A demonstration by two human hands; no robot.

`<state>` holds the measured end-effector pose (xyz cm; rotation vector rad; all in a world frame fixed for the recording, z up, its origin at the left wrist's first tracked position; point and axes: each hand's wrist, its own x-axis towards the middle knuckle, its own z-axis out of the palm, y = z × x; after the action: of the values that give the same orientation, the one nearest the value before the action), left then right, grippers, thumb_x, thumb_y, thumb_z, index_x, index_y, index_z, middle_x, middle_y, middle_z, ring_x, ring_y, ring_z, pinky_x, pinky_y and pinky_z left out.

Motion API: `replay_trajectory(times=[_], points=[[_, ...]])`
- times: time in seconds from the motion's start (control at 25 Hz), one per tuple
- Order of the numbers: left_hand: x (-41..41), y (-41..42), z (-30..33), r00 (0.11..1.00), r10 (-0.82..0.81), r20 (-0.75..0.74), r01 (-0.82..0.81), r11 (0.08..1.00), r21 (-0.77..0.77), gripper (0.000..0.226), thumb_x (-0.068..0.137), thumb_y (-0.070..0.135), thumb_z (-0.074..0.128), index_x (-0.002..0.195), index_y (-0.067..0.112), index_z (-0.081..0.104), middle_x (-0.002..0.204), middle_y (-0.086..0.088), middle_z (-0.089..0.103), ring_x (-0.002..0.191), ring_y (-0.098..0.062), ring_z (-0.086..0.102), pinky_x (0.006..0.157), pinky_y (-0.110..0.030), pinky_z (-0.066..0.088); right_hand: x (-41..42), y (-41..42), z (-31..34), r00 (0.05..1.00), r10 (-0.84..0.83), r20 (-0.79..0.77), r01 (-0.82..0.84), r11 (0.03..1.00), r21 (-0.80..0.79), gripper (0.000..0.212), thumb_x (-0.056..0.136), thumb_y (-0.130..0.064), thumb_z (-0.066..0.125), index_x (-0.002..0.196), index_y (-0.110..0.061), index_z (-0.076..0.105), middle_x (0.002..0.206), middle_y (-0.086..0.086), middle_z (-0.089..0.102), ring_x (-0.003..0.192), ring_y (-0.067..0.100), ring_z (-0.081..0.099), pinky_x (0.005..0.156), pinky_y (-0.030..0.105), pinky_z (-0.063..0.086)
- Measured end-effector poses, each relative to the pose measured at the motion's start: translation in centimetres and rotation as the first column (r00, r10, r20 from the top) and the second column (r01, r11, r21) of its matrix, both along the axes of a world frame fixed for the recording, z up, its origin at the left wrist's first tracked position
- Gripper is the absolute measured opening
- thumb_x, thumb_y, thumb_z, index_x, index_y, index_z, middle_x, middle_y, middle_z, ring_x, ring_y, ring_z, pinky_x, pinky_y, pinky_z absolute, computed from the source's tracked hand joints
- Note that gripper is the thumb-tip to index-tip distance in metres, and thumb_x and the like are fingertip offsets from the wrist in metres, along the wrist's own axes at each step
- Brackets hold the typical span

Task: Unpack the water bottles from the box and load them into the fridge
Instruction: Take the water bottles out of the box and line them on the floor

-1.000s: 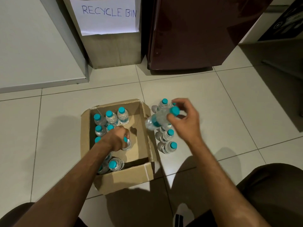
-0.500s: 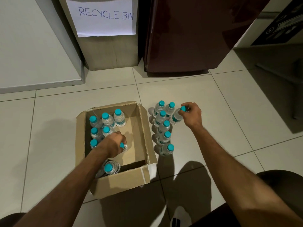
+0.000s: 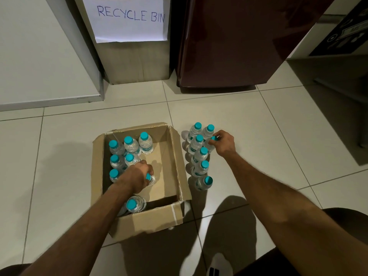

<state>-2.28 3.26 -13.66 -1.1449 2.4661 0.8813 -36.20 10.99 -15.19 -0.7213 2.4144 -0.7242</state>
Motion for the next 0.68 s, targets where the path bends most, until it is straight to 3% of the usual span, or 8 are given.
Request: replay_trajectory(times=[0.2,0.36,0.48,0.56,0.68], points=[[0.1,0.1,0.4,1.000,0.009,-0.006,-0.009,1.000,0.026,0.031,0.088,0.015,0.072,0.116,0.022,0.059,0.122,0.000,0.053,0.105,-0.015,0.055,0.096,-0.027,0.049,0.5,-0.1,0.2,0.999,-0.035,0.034,0.034,0.999,0.016,0.034,0.091,-0.035,0.070,0.115,-0.014,0.060,0.112,0.007,0.064,0.093,0.019,0.061,0.087,0.033,0.055],[0.1,-1.2,3.0,0.991,0.088,-0.100,-0.076,0.990,0.117,0.031,0.081,0.022,0.076,0.107,0.027,0.060,0.109,0.006,0.056,0.096,-0.011,0.057,0.084,-0.028,0.053,3.3,0.9,3.7,0.983,-0.129,-0.132,0.096,0.968,-0.233,0.024,0.094,-0.035,0.062,0.109,-0.016,0.065,0.106,0.001,0.065,0.091,0.016,0.063,0.084,0.036,0.057],[-0.3,-2.7,5.8,0.959,0.084,-0.272,-0.051,0.991,0.127,0.032,0.077,0.019,0.078,0.103,0.027,0.062,0.096,0.005,0.060,0.087,-0.011,0.060,0.074,-0.027,0.051,8.1,1.5,6.8,0.988,0.150,0.024,-0.128,0.906,-0.403,0.011,0.092,-0.021,0.064,0.101,-0.017,0.071,0.094,-0.005,0.070,0.087,0.008,0.065,0.082,0.027,0.056],[-0.6,-3.2,7.6,0.922,0.119,-0.369,-0.068,0.987,0.148,0.036,0.074,0.014,0.080,0.103,0.024,0.062,0.090,0.004,0.059,0.079,-0.012,0.060,0.068,-0.029,0.051,11.9,2.0,8.3,0.913,0.383,0.140,-0.304,0.869,-0.389,0.014,0.092,-0.022,0.066,0.105,-0.020,0.071,0.098,-0.008,0.069,0.091,0.005,0.064,0.083,0.023,0.053],[-1.1,-3.3,9.6,0.850,0.182,-0.495,-0.099,0.977,0.189,0.043,0.069,0.009,0.082,0.106,0.021,0.063,0.086,0.002,0.064,0.073,-0.017,0.064,0.067,-0.033,0.057,15.8,2.0,8.6,0.833,0.504,0.229,-0.409,0.839,-0.359,0.026,0.092,-0.032,0.067,0.117,-0.026,0.067,0.108,-0.008,0.064,0.096,0.008,0.061,0.083,0.029,0.055]])
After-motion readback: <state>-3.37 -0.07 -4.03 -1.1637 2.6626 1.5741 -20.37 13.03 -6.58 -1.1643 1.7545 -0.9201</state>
